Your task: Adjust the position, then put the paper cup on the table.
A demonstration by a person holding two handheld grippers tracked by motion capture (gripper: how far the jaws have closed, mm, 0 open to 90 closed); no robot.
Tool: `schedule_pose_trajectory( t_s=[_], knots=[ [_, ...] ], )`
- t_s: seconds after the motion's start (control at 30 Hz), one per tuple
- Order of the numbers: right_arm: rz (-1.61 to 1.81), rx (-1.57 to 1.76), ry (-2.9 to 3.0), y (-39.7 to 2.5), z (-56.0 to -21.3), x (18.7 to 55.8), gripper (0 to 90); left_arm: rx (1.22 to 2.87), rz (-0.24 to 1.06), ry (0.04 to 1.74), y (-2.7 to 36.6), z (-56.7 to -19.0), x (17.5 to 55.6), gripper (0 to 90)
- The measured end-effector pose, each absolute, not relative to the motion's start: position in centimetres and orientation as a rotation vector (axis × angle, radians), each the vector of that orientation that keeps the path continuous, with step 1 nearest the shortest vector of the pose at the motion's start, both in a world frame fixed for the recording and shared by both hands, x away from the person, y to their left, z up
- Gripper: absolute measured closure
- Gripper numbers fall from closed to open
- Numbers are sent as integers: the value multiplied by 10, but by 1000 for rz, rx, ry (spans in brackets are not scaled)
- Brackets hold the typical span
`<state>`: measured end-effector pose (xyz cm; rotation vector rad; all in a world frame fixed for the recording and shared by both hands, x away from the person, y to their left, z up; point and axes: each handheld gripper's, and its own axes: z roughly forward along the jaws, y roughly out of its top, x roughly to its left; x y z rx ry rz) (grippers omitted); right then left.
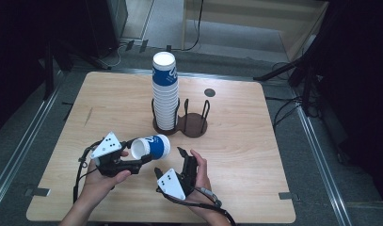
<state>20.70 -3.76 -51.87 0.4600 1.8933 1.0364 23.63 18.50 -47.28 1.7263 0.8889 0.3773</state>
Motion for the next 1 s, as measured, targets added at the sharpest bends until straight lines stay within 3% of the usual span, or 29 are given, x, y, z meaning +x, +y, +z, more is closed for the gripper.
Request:
schedule_pose_trajectory(
  t_s=[1.0],
  knots=[
    [1156,740,1885,-51,-514,218,4,1487,446,825,201,-477,240,283]
  ],
)
